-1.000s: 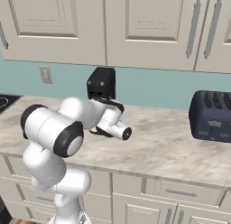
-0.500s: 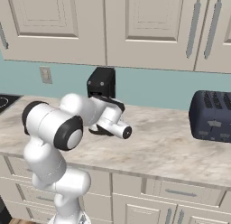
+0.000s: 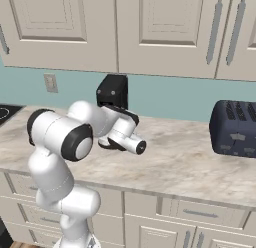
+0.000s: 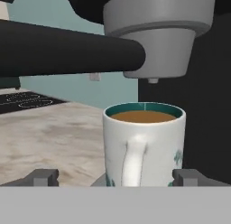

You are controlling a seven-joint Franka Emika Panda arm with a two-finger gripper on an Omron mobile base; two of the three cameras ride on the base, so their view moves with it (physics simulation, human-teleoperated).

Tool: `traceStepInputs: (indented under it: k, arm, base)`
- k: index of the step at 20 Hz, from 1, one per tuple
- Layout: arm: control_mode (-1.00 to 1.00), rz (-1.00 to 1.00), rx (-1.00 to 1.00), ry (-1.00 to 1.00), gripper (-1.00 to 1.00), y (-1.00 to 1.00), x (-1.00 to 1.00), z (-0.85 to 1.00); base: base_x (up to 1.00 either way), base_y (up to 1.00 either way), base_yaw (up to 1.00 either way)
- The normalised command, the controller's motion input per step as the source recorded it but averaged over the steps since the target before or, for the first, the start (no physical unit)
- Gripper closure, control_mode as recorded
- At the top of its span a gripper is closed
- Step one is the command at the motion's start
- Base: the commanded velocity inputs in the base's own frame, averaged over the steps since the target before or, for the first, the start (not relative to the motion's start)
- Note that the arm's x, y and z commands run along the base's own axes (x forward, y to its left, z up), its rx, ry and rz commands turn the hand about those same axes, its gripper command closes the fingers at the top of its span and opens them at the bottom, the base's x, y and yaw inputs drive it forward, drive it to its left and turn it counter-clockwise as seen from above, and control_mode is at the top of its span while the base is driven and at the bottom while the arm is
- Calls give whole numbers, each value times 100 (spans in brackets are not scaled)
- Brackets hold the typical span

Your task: Pick up the brewed coffee from the coffee machine and place it next to the breakfast plate on the dining counter.

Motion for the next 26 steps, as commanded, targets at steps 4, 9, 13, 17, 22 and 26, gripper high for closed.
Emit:
traceStepInputs:
  k: [4, 9, 13, 17, 22, 26]
  arm:
    - [-100, 0, 0, 0, -100, 0, 18, -14]
    - [-100, 0, 2, 0, -100, 0, 23, -9]
    - [-100, 0, 2, 0, -100, 0, 18, -7]
    - [-100, 0, 0, 0, 100, 0, 14, -8]
    - [-100, 0, 0, 0, 100, 0, 6, -2]
    - [-100, 2, 0, 0, 100, 0, 0, 0]
  base:
    - [0, 0, 0]
    - [0, 0, 0]
    - [0, 0, 0]
    - [0, 0, 0]
    - [0, 0, 0]
    - [0, 0, 0]
